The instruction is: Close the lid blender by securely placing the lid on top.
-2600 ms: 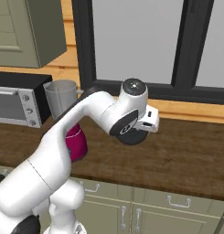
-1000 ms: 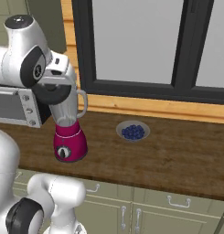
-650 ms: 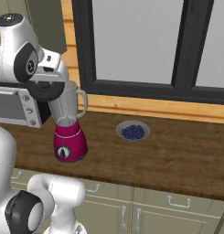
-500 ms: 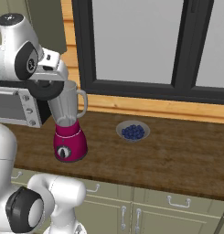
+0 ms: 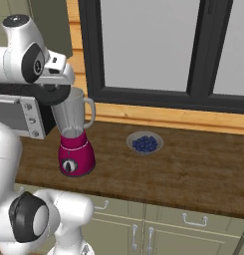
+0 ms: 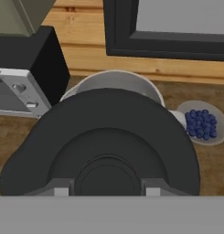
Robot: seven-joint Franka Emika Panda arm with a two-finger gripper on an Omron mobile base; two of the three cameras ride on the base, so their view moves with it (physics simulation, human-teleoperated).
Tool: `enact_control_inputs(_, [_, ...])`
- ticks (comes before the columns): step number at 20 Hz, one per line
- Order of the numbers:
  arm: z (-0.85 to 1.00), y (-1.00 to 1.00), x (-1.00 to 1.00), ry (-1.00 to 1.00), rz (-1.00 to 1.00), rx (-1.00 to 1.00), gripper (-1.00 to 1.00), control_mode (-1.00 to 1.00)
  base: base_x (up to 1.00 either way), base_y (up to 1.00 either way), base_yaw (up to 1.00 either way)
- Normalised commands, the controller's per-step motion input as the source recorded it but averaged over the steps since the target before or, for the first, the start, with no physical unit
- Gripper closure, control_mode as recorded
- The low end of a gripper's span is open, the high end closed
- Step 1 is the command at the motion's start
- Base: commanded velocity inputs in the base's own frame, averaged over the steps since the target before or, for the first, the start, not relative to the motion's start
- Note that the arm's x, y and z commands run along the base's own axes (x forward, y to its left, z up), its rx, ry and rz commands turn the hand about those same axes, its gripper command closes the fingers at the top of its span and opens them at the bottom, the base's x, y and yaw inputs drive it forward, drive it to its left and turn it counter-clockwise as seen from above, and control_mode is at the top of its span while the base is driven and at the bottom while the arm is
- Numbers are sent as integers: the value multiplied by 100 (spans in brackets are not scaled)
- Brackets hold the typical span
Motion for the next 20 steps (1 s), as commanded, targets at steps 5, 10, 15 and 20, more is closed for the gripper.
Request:
enact_control_inputs(5, [0,1,28,0,0,0,100,-100,0,0,0])
enact_control_inputs(10, [0,0,29,0,0,0,100,-100,0,0,0])
enact_control_inputs(15, [0,0,27,0,0,0,100,-100,0,0,0])
enact_control_inputs(20, [0,1,26,0,0,0,100,-100,0,0,0])
